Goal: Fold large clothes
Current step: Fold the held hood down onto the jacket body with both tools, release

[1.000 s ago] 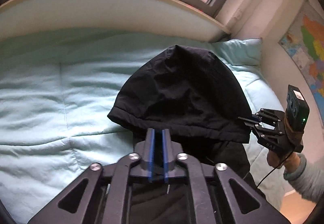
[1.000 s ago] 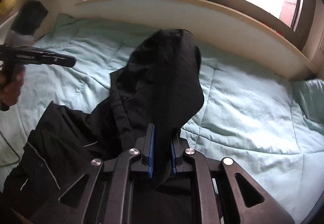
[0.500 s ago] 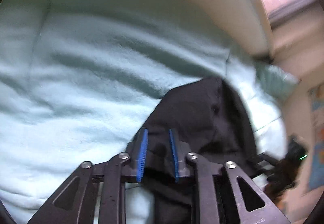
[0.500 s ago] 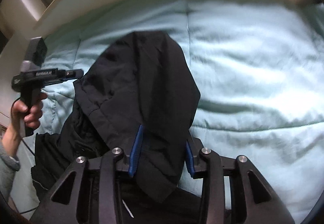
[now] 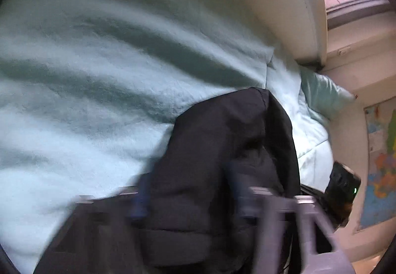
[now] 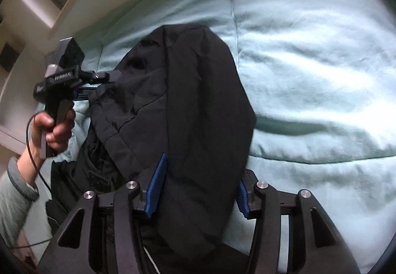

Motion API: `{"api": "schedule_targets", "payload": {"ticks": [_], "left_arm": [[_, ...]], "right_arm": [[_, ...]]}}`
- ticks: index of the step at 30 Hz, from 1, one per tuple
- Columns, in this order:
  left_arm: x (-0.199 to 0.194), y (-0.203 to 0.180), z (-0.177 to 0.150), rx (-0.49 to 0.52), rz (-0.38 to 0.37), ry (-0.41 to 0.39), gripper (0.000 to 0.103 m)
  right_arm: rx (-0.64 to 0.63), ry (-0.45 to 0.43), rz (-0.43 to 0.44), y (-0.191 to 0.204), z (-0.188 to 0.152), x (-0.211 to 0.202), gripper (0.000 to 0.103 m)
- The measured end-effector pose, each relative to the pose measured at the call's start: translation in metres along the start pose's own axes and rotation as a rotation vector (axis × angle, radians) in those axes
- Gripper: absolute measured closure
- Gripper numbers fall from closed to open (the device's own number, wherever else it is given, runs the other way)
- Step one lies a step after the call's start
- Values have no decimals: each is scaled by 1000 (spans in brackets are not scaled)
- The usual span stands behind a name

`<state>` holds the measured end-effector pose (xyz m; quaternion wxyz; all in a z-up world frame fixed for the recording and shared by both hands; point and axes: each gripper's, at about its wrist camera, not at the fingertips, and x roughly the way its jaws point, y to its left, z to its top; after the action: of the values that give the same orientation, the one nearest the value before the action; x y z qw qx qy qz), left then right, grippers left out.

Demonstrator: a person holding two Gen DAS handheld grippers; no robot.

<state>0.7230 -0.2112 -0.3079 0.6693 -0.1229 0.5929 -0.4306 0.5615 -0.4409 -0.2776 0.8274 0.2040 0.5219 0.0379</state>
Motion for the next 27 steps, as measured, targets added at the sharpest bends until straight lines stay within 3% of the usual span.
{"api": "schedule_targets", "payload": {"ticks": [2,3,4,7,10,15,19,20,22,23,27], "left_arm": [[-21,-19,-13,89,10,-62,83],[-31,-26,-17,127,15,-84,85],[-44,-33,-26,161,11,-106,87],[-95,-59,-58,254,-30,-191,88],[-155,-91,-114,350,-48,-277,88],[-212,-125,-220,402,-14,-300,88],[-230,-122,-316,406,89,-211,85],[-225,-116,-344,389,153,-162,85],[-225,-97,-377,309,202,-90,85],[-225,-87,-393,250,218,-56,85],[-253,-84,-412,142,237,-96,86]], "right_arm": [[3,-6,-19,1,2,1,53],[-29,-29,-45,8,1,-5,70],[-72,-60,-71,17,-3,-14,81],[-184,-172,-114,49,-22,-52,86],[-315,-274,-178,91,-57,-97,86],[-394,-361,-231,136,-124,-154,86],[-371,-301,-276,139,-189,-168,84],[-334,-260,-295,132,-207,-166,83],[-247,-157,-295,114,-232,-158,73],[-198,-96,-291,105,-247,-153,73],[-128,-3,-304,98,-275,-155,73]]}}
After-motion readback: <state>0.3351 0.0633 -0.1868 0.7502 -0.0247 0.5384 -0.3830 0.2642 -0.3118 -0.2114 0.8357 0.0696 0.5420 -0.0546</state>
